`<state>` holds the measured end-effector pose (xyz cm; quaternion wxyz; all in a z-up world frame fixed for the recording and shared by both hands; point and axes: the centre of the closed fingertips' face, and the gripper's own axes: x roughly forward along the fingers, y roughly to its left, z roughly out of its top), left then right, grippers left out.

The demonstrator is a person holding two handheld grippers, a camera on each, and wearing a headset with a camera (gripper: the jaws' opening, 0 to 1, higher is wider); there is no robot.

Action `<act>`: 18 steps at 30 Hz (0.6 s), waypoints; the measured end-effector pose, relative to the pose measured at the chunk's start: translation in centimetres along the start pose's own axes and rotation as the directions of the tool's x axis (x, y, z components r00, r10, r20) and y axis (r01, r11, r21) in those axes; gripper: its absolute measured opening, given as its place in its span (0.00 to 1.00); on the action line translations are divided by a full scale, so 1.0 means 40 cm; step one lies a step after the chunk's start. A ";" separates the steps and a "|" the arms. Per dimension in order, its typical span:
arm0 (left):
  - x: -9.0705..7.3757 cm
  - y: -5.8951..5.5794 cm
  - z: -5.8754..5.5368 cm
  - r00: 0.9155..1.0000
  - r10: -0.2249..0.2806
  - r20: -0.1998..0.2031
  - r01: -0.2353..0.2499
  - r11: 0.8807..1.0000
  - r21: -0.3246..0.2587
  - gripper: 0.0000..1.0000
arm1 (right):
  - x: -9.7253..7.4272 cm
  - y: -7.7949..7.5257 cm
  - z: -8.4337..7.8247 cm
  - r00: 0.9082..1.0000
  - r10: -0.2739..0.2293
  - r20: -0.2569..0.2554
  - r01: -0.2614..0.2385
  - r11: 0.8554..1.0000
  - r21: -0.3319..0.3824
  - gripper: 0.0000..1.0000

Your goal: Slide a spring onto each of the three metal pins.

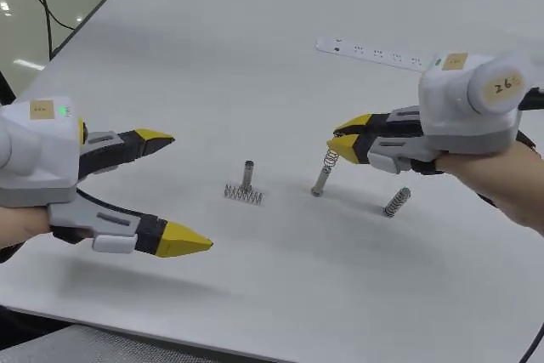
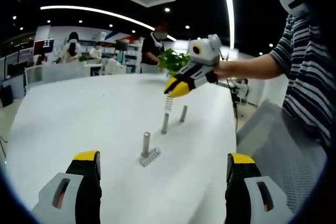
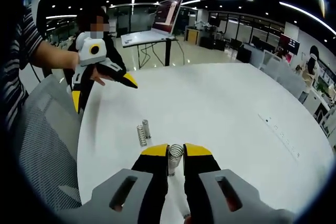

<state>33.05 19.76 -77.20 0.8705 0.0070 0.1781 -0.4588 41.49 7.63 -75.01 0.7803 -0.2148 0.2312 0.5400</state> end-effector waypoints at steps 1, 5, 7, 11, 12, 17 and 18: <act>0.000 -0.001 -0.002 1.000 -0.001 -0.002 0.001 1.000 -0.002 0.98 | 0.002 0.001 -0.002 1.000 -0.002 -0.003 0.002 1.000 -0.005 0.07; -0.003 -0.001 0.000 1.000 0.003 0.007 -0.003 1.000 -0.004 0.98 | 0.009 0.006 -0.013 1.000 -0.006 -0.011 0.006 1.000 -0.016 0.07; -0.005 -0.002 0.000 1.000 0.003 0.008 -0.003 1.000 -0.008 0.98 | 0.010 0.005 -0.017 1.000 -0.010 -0.011 0.010 1.000 -0.009 0.07; -0.008 0.000 -0.004 1.000 0.008 0.006 -0.008 1.000 -0.009 0.97 | 0.014 0.005 -0.026 1.000 -0.015 -0.020 0.015 1.000 -0.016 0.07; -0.009 0.000 -0.003 1.000 0.009 0.008 -0.009 1.000 -0.010 0.97 | 0.015 0.006 -0.027 1.000 -0.012 -0.019 0.012 1.000 -0.011 0.07; -0.010 -0.001 -0.002 1.000 0.013 0.009 -0.013 1.000 -0.011 0.97 | 0.020 0.003 -0.033 1.000 -0.022 -0.017 0.022 1.000 0.001 0.07; -0.011 -0.002 -0.001 1.000 0.013 0.010 -0.013 1.000 -0.012 0.97 | 0.023 0.003 -0.036 1.000 -0.023 -0.020 0.023 1.000 -0.003 0.07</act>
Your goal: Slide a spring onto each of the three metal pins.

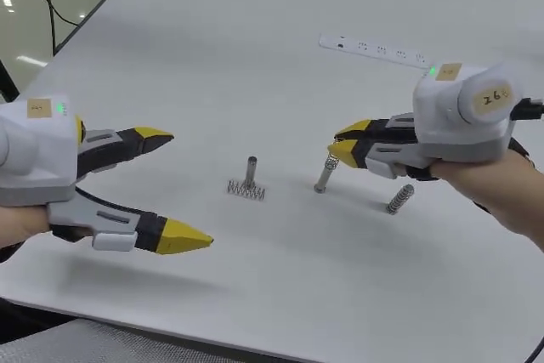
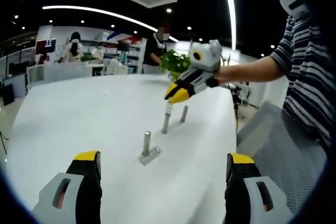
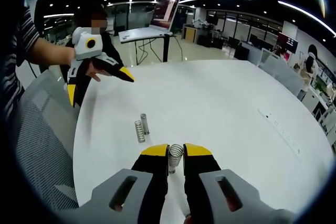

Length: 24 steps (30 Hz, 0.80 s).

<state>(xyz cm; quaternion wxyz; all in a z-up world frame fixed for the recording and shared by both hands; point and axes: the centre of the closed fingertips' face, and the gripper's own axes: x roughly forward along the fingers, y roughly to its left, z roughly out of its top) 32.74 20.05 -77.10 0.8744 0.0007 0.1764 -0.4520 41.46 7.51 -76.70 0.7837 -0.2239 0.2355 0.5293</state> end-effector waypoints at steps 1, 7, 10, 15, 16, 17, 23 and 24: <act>0.000 0.001 0.000 1.000 0.001 0.000 -0.001 1.000 0.000 0.97 | 0.003 0.001 -0.002 1.000 0.001 -0.001 -0.001 1.000 0.001 0.07; -0.004 0.007 0.008 1.000 0.010 0.013 -0.010 1.000 -0.006 0.97 | 0.024 0.012 -0.032 1.000 0.001 -0.025 -0.001 1.000 0.012 0.07; -0.008 0.013 0.012 1.000 0.018 0.018 -0.018 1.000 -0.008 0.96 | 0.033 0.016 -0.043 0.999 0.000 -0.036 0.000 1.000 0.002 0.07; -0.012 0.013 0.011 0.999 0.018 0.027 -0.017 1.000 -0.023 0.96 | 0.051 0.021 -0.062 0.998 0.007 -0.058 -0.007 1.000 0.005 0.07; -0.012 0.014 0.008 1.000 0.019 0.024 -0.018 1.000 -0.021 0.96 | 0.054 0.021 -0.065 0.998 0.003 -0.062 -0.003 1.000 0.004 0.07; -0.013 0.015 0.007 1.000 0.020 0.023 -0.019 1.000 -0.020 0.96 | 0.058 0.024 -0.073 0.997 0.007 -0.075 -0.007 1.000 -0.004 0.07; -0.014 0.013 0.009 0.999 0.020 0.029 -0.019 0.999 -0.026 0.95 | 0.069 0.031 -0.106 0.994 0.014 -0.112 -0.015 1.000 -0.010 0.07; -0.014 0.013 0.008 0.999 0.022 0.029 -0.021 0.999 -0.026 0.95 | 0.069 0.034 -0.110 0.993 0.016 -0.118 -0.018 1.000 -0.012 0.07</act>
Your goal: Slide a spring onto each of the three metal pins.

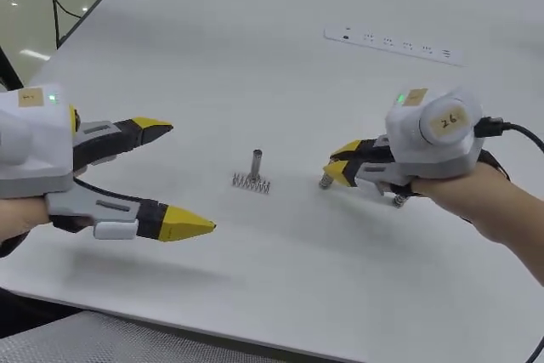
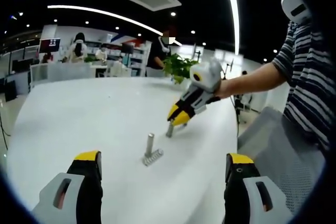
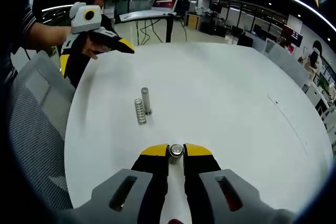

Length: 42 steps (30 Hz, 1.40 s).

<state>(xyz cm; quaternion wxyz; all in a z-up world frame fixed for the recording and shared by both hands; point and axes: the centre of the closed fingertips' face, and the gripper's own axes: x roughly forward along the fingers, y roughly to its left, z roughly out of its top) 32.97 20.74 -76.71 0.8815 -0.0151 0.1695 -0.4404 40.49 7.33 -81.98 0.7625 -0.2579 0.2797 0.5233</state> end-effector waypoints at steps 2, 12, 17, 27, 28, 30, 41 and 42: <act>0.000 -0.001 -0.003 1.000 -0.002 -0.003 0.002 1.000 -0.001 0.95 | -0.003 0.004 -0.004 1.000 0.003 0.000 -0.003 1.000 0.001 0.07; 0.004 -0.005 -0.003 1.000 -0.005 -0.001 0.005 1.000 -0.004 0.95 | -0.012 0.011 -0.008 1.000 0.007 -0.020 -0.007 1.000 -0.001 0.07; 0.007 -0.008 -0.005 1.000 -0.008 -0.006 0.008 1.000 -0.003 0.95 | -0.006 0.000 -0.005 1.000 -0.001 -0.019 0.002 1.000 0.012 0.07; 0.004 -0.010 -0.001 1.000 -0.008 -0.005 0.008 1.000 -0.001 0.95 | -0.005 0.000 -0.007 0.999 0.002 -0.032 -0.002 1.000 -0.012 0.09; 0.004 -0.011 0.000 1.000 -0.009 -0.005 0.009 1.000 0.000 0.95 | -0.004 0.000 -0.010 0.999 0.002 -0.037 -0.003 1.000 -0.015 0.09; 0.004 -0.011 0.001 1.000 -0.009 -0.003 0.009 1.000 -0.002 0.95 | -0.005 0.002 -0.013 0.999 0.001 -0.041 -0.001 1.000 -0.015 0.09; 0.004 -0.011 0.007 1.000 -0.008 -0.002 0.008 1.000 -0.001 0.95 | -0.013 -0.009 -0.016 1.000 -0.013 -0.025 0.013 1.000 0.008 0.17; 0.004 -0.010 0.007 1.000 -0.008 -0.003 0.008 1.000 0.000 0.95 | -0.016 -0.008 -0.014 1.000 -0.013 -0.019 0.014 1.000 0.018 0.17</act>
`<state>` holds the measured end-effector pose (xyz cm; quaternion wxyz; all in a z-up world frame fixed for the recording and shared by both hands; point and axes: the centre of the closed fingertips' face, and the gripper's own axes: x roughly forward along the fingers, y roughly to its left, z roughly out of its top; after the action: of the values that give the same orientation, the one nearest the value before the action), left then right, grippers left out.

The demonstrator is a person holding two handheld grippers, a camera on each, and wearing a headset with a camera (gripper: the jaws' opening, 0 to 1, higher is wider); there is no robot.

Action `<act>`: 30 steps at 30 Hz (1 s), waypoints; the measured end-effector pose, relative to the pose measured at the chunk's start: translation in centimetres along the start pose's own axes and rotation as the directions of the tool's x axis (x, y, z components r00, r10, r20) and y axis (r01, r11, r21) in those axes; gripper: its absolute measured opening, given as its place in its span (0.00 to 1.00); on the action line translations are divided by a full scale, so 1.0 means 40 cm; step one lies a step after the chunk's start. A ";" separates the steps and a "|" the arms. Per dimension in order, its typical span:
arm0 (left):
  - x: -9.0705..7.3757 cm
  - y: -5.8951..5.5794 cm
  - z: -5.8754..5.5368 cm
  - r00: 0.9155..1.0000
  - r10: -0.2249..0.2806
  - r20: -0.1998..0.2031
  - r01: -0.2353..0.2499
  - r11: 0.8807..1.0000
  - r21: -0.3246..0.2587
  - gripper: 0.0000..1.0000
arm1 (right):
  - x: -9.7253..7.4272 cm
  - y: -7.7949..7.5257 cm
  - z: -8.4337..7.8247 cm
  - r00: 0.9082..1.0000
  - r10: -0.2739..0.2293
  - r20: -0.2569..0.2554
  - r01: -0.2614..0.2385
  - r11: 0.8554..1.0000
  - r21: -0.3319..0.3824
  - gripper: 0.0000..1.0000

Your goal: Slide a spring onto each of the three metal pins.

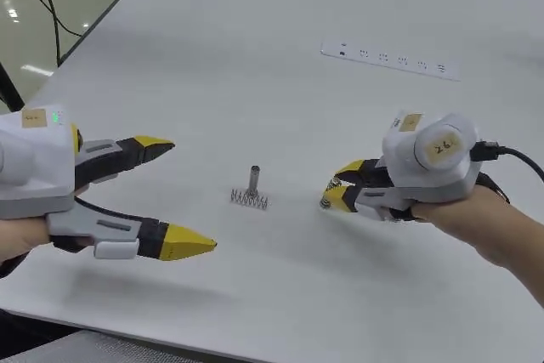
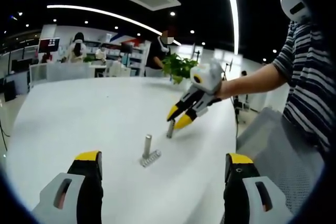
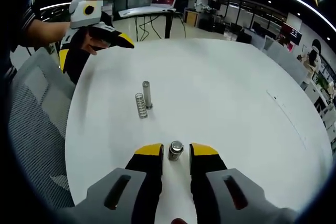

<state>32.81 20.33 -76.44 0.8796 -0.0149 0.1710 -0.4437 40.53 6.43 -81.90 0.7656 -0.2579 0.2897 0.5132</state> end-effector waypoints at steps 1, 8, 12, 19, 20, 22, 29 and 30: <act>0.000 0.000 -0.001 1.000 0.000 -0.001 0.000 1.000 0.000 0.95 | -0.001 -0.001 0.000 1.000 -0.002 0.000 0.002 1.000 0.001 0.18; 0.001 -0.006 -0.005 1.000 -0.002 -0.009 0.002 1.000 0.001 0.94 | -0.021 0.006 0.003 1.000 -0.004 0.013 0.004 1.000 0.019 0.19; 0.001 -0.009 -0.005 1.000 -0.001 -0.010 0.001 1.000 0.001 0.95 | -0.031 0.013 0.005 1.000 -0.007 0.022 0.006 1.000 0.031 0.20; -0.003 -0.006 -0.003 1.000 0.001 -0.008 -0.001 1.000 -0.002 0.95 | -0.053 0.038 -0.021 1.000 -0.006 0.021 0.005 0.998 0.063 0.21; -0.003 -0.006 -0.004 1.000 0.001 -0.008 -0.001 1.000 -0.002 0.95 | -0.054 0.041 -0.026 1.000 -0.005 0.018 0.004 0.998 0.064 0.21; -0.003 -0.004 -0.005 1.000 0.003 -0.010 -0.003 1.000 -0.003 0.95 | -0.057 0.048 -0.040 1.000 -0.006 0.010 0.005 0.997 0.073 0.21; 0.003 -0.009 -0.006 1.000 -0.003 -0.015 0.003 1.000 -0.002 0.95 | -0.062 0.076 -0.063 1.000 0.003 0.015 -0.005 0.995 0.104 0.21; 0.004 -0.009 -0.007 1.000 -0.003 -0.016 0.003 1.000 -0.003 0.95 | -0.062 0.080 -0.068 1.000 0.006 0.014 -0.008 0.994 0.113 0.21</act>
<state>32.55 20.03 -76.67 0.8776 -0.0130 0.1785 -0.4447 36.29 4.06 -82.36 0.7792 -0.2097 0.3139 0.5004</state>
